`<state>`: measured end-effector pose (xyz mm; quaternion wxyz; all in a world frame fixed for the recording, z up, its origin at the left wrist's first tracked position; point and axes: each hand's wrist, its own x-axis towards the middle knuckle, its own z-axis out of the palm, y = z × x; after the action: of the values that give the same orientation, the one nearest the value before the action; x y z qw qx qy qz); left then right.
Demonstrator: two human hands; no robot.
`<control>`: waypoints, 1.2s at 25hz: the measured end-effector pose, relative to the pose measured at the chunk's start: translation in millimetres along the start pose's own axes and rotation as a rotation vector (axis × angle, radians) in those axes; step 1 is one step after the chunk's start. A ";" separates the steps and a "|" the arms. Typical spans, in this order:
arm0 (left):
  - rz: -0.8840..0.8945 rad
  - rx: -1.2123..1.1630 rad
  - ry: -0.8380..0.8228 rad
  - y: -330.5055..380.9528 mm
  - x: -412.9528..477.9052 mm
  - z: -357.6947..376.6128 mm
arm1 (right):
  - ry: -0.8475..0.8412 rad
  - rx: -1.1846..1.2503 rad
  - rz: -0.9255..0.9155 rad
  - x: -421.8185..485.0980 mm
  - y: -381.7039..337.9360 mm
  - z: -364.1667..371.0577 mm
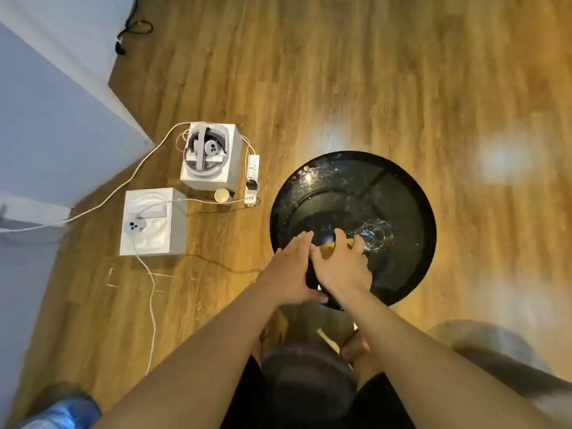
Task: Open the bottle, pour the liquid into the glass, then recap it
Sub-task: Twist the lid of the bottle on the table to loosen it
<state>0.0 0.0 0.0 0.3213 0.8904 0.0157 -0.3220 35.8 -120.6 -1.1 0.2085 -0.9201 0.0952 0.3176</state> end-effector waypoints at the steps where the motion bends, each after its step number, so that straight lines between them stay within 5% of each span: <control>1: -0.008 -0.070 0.025 -6.8 8.3 9.5 | 0.066 0.027 0.009 3.5 -0.1 11.9; 6: 0.103 -0.337 0.261 -48.6 51.9 53.6 | 0.587 0.283 -0.246 20.2 22.4 61.6; 10: 0.150 -0.547 0.444 -75.6 85.2 94.6 | 0.718 0.347 -0.517 47.5 42.0 75.9; 15: 0.307 -0.524 0.549 -75.9 94.6 106.5 | 0.592 0.245 -0.621 44.1 48.2 64.7; 18: 0.344 -0.484 0.594 -70.8 84.9 101.1 | 0.526 -0.238 -0.356 28.7 39.8 40.9; 21: 0.273 -0.483 0.572 -67.8 78.8 106.3 | 0.546 -0.341 -0.235 19.3 29.8 41.0; 30: 0.279 -0.364 0.456 -63.7 67.7 92.4 | 0.193 -0.287 -0.577 12.7 14.1 10.4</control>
<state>-13.4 -15.3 -129.5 0.5047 0.8610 0.0223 -0.0589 35.7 -129.1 -21.0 0.1481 -0.9549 -0.1955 0.1673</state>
